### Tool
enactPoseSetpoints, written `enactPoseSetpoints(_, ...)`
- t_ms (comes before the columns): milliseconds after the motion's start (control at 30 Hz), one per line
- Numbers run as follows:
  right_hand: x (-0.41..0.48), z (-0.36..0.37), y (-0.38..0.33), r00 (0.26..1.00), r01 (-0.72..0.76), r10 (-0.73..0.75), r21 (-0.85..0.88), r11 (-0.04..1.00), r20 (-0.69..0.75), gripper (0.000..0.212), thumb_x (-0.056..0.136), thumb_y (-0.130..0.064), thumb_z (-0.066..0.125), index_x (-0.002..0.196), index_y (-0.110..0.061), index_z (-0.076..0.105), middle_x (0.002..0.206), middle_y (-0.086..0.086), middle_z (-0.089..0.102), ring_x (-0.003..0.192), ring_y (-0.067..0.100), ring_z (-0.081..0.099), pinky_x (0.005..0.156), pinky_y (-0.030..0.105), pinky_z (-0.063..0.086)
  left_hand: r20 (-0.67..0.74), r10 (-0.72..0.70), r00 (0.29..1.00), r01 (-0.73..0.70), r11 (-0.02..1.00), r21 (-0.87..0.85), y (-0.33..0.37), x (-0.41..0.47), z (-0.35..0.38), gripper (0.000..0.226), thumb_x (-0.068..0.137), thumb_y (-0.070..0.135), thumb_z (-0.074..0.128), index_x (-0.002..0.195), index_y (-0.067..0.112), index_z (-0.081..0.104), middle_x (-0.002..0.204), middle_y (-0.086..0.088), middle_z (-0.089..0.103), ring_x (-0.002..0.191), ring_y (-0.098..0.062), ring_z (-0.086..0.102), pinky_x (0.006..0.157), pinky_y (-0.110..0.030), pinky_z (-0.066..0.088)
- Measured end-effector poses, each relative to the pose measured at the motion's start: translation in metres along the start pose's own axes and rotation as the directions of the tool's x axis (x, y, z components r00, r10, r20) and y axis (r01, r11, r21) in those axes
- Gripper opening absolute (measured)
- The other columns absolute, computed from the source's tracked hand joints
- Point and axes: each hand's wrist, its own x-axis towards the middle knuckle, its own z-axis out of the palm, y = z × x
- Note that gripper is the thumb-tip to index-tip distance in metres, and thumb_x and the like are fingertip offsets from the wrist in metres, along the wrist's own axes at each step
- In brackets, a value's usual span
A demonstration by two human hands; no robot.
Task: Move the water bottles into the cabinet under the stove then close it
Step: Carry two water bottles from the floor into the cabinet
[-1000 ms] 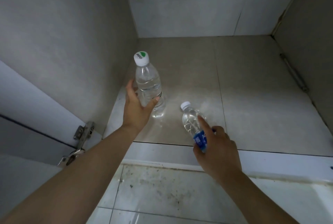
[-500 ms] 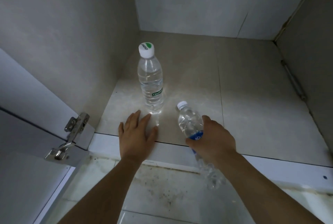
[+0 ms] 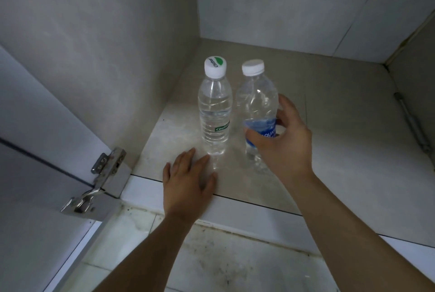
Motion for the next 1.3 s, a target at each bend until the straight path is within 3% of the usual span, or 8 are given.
enactPoseSetpoints(200,0.0,0.014,0.016,0.996,0.026,-0.014,0.146,0.989,-0.086,0.077,0.065,-0.014,0.083,0.128,-0.032,0.041,0.11,-0.02,0.059,0.103,-0.005,0.058,0.08,0.013,0.051,0.001,0.012,1.0,-0.012,1.0,0.0,-0.002,0.001,0.001,0.056,0.082,0.058,0.033,0.126,0.031,0.054,0.142,-0.002,0.046,0.133,-0.023,0.038,0.111,-0.051,0.025)
enactPoseSetpoints(500,-0.013,0.007,0.018,0.998,0.006,-0.002,0.072,0.997,-0.062,0.083,0.071,-0.016,0.079,0.137,-0.025,0.03,0.117,-0.023,0.05,0.103,-0.018,0.05,0.084,0.005,0.045,0.006,0.011,1.0,-0.011,1.0,0.003,0.0,0.0,-0.002,0.058,0.079,0.058,0.031,0.124,0.031,0.054,0.142,-0.002,0.043,0.134,-0.022,0.035,0.111,-0.05,0.02)
enactPoseSetpoints(700,-0.047,-0.021,0.014,0.989,-0.134,0.147,-0.274,0.952,0.029,0.082,0.077,-0.044,0.068,0.143,-0.021,0.024,0.143,-0.002,0.04,0.127,0.016,0.044,0.105,0.035,0.04,0.209,0.021,0.978,-0.04,0.995,0.09,0.003,-0.004,-0.015,0.065,0.083,0.062,0.024,0.138,0.03,0.037,0.154,-0.003,0.026,0.142,-0.023,0.02,0.113,-0.05,0.015)
enactPoseSetpoints(767,-0.064,-0.039,0.015,0.968,-0.078,0.176,-0.449,0.89,0.181,0.08,0.082,-0.052,0.058,0.145,-0.019,0.021,0.149,0.001,0.032,0.134,0.019,0.035,0.109,0.033,0.032,0.305,0.002,0.953,-0.048,0.988,0.144,0.007,-0.009,-0.03,0.06,0.089,0.06,0.029,0.141,0.031,0.031,0.154,-0.001,0.023,0.142,-0.023,0.018,0.112,-0.053,0.017)
enactPoseSetpoints(900,-0.096,-0.083,0.003,0.835,0.087,0.333,-0.702,0.707,0.439,0.076,0.087,-0.058,0.041,0.146,-0.019,0.014,0.154,0.004,0.021,0.138,0.024,0.025,0.11,0.038,0.03,0.378,0.013,0.926,-0.082,0.983,0.165,0.02,-0.042,-0.079,0.062,0.089,0.062,0.028,0.143,0.033,0.025,0.152,0.001,0.029,0.141,-0.021,0.022,0.112,-0.054,0.016)
enactPoseSetpoints(1000,-0.118,-0.116,-0.034,0.767,0.155,0.397,-0.746,0.647,0.504,0.075,0.088,-0.06,0.037,0.147,-0.02,0.013,0.156,0.005,0.015,0.141,0.027,0.019,0.112,0.043,0.028,0.433,0.021,0.901,-0.112,0.976,0.186,0.04,-0.075,-0.133,0.064,0.088,0.063,0.027,0.145,0.033,0.022,0.153,0.001,0.027,0.142,-0.021,0.021,0.113,-0.054,0.014)
enactPoseSetpoints(1133,-0.152,-0.159,-0.12,0.755,0.172,0.427,-0.779,0.603,0.497,0.076,0.087,-0.061,0.037,0.147,-0.02,0.014,0.156,0.004,0.016,0.141,0.026,0.019,0.112,0.046,0.027,0.461,0.052,0.886,-0.129,0.982,0.137,0.086,-0.117,-0.227,0.07,0.085,0.067,0.023,0.145,0.031,0.022,0.153,0.0,0.028,0.143,-0.022,0.019,0.114,-0.053,0.019)
enactPoseSetpoints(1300,-0.185,-0.234,-0.281,0.733,0.162,0.487,-0.817,0.553,0.475,0.079,0.086,-0.064,0.035,0.147,-0.021,0.01,0.156,0.002,0.012,0.143,0.024,0.012,0.115,0.048,0.019,0.497,0.103,0.861,-0.194,0.972,0.134,0.162,-0.152,-0.394,0.078,0.078,0.07,0.014,0.144,0.03,0.024,0.149,-0.001,0.033,0.141,-0.022,0.024,0.113,-0.052,0.023)
